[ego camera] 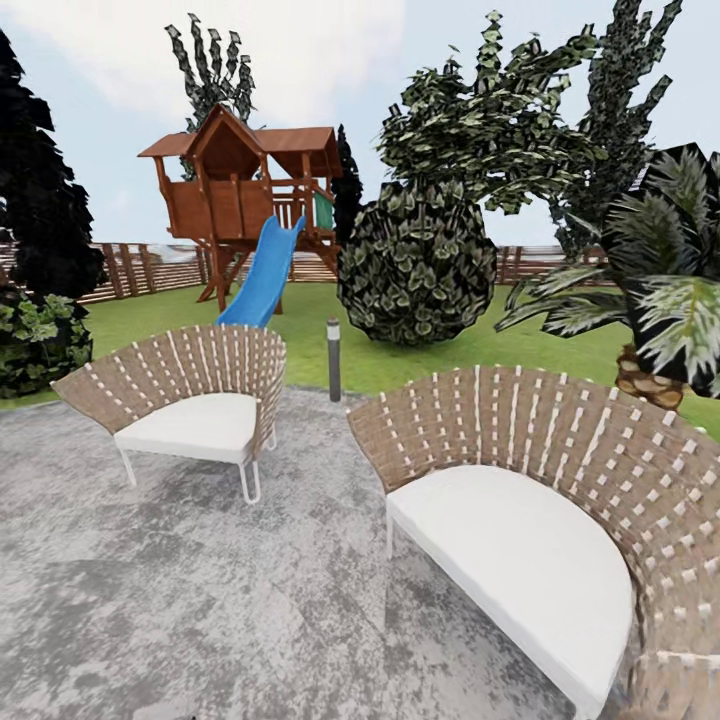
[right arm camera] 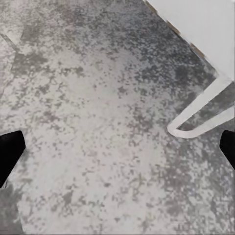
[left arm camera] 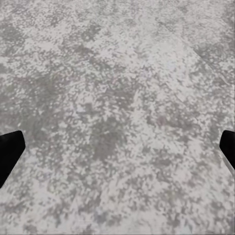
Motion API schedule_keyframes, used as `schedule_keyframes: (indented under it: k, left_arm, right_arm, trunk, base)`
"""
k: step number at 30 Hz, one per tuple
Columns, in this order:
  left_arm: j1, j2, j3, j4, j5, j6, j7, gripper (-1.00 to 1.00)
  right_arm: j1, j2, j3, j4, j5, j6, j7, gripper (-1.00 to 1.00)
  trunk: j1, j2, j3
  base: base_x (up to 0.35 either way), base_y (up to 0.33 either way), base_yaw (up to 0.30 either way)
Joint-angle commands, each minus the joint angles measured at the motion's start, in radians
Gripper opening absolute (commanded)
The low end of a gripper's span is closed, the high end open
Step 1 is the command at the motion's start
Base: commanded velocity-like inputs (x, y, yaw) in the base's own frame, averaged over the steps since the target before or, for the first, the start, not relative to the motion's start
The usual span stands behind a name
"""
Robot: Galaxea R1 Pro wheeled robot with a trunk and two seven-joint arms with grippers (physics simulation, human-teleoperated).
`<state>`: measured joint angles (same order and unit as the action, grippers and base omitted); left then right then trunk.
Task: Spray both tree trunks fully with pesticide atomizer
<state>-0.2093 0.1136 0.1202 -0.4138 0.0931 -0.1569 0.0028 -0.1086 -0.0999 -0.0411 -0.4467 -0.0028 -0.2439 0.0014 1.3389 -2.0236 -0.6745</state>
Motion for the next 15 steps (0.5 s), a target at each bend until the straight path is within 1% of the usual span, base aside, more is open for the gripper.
schedule_keyframes:
  k: [1, 10, 15]
  left_arm:
    - [-0.001, 0.000, -0.002, 0.001, 0.010, -0.003, 0.000, 1.00]
    - [-0.001, 0.001, -0.002, 0.001, 0.010, -0.004, 0.000, 1.00]
    - [-0.001, 0.001, -0.002, 0.001, 0.010, -0.004, 0.000, 1.00]
  right_arm:
    - [-0.001, 0.000, -0.002, 0.000, 0.000, -0.003, 0.000, 1.00]
    - [0.000, 0.000, -0.002, 0.000, 0.000, -0.003, 0.000, 1.00]
    - [0.000, 0.000, -0.002, 0.000, 0.000, -0.003, 0.000, 1.00]
  trunk:
    - [0.000, 0.000, 0.000]
    - [0.000, 0.000, 0.009]
    - [0.000, 0.000, 0.014]
  base:
    - [0.338, 0.131, 0.208]
    - [0.338, 0.145, 0.208]
    - [0.338, 0.047, 0.208]
